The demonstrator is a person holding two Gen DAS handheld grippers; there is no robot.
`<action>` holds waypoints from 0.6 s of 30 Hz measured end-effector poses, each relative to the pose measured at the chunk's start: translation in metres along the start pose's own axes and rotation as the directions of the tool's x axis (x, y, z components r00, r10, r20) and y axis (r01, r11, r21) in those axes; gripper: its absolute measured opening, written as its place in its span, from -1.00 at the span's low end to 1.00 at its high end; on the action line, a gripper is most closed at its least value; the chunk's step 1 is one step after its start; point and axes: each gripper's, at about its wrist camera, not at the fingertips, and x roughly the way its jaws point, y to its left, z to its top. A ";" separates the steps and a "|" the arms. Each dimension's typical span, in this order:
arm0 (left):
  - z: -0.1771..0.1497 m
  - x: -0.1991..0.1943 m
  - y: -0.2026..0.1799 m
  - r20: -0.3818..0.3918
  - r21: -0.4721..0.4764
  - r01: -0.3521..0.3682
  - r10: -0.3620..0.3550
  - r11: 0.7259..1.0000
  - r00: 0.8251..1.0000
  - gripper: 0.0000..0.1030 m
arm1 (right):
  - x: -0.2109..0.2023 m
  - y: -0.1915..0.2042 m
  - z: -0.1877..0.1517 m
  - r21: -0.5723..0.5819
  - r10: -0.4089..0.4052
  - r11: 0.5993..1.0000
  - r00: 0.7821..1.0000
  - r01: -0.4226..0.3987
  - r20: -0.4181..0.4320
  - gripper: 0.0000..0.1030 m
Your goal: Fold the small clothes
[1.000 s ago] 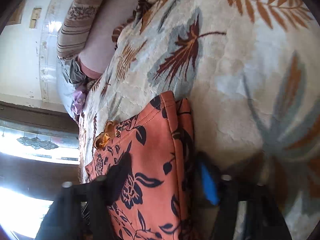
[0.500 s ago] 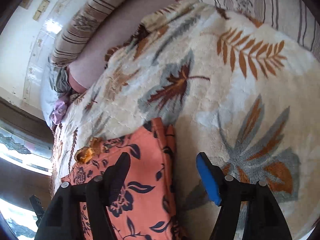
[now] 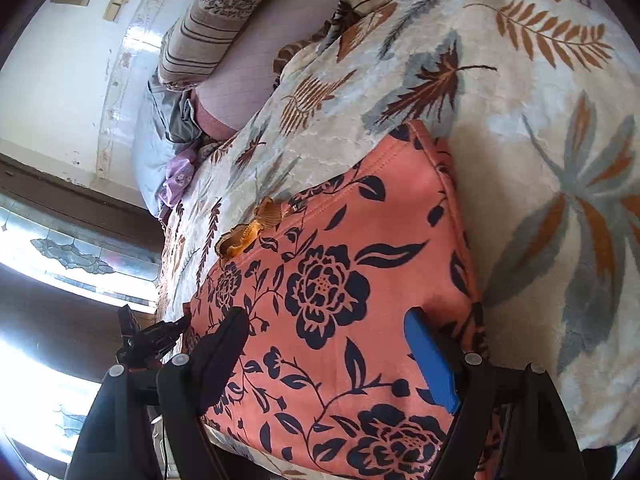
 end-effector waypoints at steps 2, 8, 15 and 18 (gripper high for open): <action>-0.006 -0.010 0.003 0.020 -0.034 -0.004 0.005 0.999 1.000 -0.44 | -0.014 -0.004 -0.007 0.024 0.018 1.000 1.000 -0.018 0.021 0.60; -0.061 -0.062 -0.037 0.166 0.150 -0.056 0.031 0.987 0.986 0.09 | -0.049 -0.023 -0.070 0.185 0.092 0.977 0.993 -0.106 0.080 0.90; -0.138 -0.055 -0.116 0.185 0.409 -0.063 -0.015 0.910 0.983 0.30 | -0.033 -0.050 -0.131 0.372 0.100 0.923 0.995 -0.102 0.026 0.90; -0.148 -0.042 -0.135 0.163 0.433 -0.062 -0.010 0.899 0.987 0.30 | -0.031 -0.059 -0.126 0.413 0.110 0.900 0.989 -0.141 0.098 0.90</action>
